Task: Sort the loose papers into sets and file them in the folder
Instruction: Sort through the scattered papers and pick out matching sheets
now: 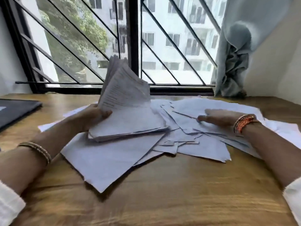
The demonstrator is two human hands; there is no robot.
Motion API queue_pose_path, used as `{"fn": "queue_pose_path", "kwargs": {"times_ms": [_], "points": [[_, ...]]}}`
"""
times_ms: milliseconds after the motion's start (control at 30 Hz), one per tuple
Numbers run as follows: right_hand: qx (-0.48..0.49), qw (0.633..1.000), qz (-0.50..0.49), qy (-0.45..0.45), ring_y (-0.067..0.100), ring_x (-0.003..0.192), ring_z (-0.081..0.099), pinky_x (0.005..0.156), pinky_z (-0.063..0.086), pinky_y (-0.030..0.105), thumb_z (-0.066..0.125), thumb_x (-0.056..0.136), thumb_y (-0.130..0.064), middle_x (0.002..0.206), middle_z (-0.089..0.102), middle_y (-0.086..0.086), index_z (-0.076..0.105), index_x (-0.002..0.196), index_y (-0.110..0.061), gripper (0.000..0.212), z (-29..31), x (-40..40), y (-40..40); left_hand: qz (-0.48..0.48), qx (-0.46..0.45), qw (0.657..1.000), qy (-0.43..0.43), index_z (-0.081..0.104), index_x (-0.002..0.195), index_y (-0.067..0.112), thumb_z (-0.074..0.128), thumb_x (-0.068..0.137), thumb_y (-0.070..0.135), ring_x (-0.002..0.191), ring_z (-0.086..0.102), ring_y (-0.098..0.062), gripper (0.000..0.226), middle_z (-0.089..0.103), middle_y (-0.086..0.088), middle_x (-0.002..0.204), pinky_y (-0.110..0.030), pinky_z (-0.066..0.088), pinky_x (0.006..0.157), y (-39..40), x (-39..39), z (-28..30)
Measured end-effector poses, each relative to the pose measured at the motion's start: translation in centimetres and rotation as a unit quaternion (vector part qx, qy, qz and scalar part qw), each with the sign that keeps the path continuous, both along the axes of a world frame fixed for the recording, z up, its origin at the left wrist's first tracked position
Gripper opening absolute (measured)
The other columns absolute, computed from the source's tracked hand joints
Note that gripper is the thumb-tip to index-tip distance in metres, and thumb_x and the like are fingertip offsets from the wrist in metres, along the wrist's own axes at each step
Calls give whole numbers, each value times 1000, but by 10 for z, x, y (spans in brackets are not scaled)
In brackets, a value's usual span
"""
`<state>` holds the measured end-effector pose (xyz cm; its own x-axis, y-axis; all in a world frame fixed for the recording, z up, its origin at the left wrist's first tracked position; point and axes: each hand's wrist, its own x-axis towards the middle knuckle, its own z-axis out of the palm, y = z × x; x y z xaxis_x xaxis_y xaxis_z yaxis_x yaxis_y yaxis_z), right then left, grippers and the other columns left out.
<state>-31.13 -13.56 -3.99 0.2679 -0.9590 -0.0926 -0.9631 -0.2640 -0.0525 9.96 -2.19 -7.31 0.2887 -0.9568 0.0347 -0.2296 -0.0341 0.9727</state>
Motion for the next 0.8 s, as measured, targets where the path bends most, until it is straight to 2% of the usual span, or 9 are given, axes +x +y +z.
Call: {"fn": "queue_pose_path", "kwargs": {"times_ms": [100, 167, 267, 367, 500, 633, 700, 733, 800], "points": [[-113, 993, 21, 27, 30, 110, 54, 93, 46, 38, 50, 88, -43, 124, 60, 11, 63, 113, -15, 40, -10, -5, -2, 13, 19, 1000, -2, 60, 118, 6, 75, 73, 25, 101, 66, -36, 50, 67, -18, 115, -55, 51, 91, 1, -5, -6], [-149, 988, 24, 38, 31, 105, 56, 89, 48, 37, 50, 88, -37, 117, 63, 11, 65, 107, -17, 31, -7, -3, -3, 27, 9, 1000, 5, 59, 115, 1, 66, 86, 12, 93, 68, -31, 31, 66, -18, 110, -46, 54, 88, 12, -20, -1], [-82, 996, 6, 44, 29, 103, 56, 83, 46, 36, 40, 85, -72, 113, 61, 6, 62, 106, -17, 63, -6, 0, -4, 32, -16, 999, 12, 59, 99, 5, 55, 91, -1, 62, 67, -12, 11, 64, -9, 89, -20, 57, 59, 19, -30, -1], [-83, 994, -4, 66, 28, 98, 56, 74, 41, 33, 37, 79, -81, 109, 60, 7, 61, 102, -14, 75, 0, 8, 7, 37, -25, 999, 2, 57, 109, 3, 54, 92, 0, 72, 62, -19, 18, 63, -6, 87, -18, 54, 56, 23, -35, 1], [-237, 963, 33, 128, 33, 109, 56, 86, 46, 37, 50, 94, -37, 118, 59, 13, 60, 109, -10, 33, -5, 25, 25, 60, -25, 998, -2, 57, 106, 7, 56, 91, -1, 58, 65, -10, 17, 63, -3, 83, -15, 52, 48, 26, -41, 5], [-201, 966, 29, 162, 31, 111, 56, 85, 46, 36, 49, 90, -8, 121, 56, 12, 56, 116, -12, 28, 9, 36, 37, 73, -39, 997, -6, 57, 103, 7, 55, 91, -1, 65, 61, -16, 14, 62, -2, 81, -14, 51, 46, 25, -44, 4], [-87, 992, 89, -35, 29, 99, 63, 78, 51, 34, 64, 80, -8, 110, 65, 11, 63, 105, -13, 26, 39, 33, 48, 82, -49, 995, -7, 58, 98, 8, 55, 91, -2, 64, 60, -16, 12, 62, -2, 79, -13, 50, 44, 23, -45, 4], [1, 970, 149, -194, 26, 90, 67, 74, 55, 33, 72, 73, -5, 100, 71, 10, 68, 98, -13, 26, 57, 32, 61, 83, -52, 995, -3, 59, 94, 8, 55, 91, -2, 59, 62, -14, 12, 62, -2, 78, -14, 49, 43, 23, -45, 4], [108, 826, 257, -491, 16, 72, 70, 62, 57, 26, 78, 60, -2, 81, 74, 5, 74, 86, -11, 28, 89, 26, 95, 77, -53, 996, 1, 60, 89, 10, 55, 91, -3, 53, 62, -9, 14, 63, -2, 77, -15, 50, 44, 24, -44, 3]]}}
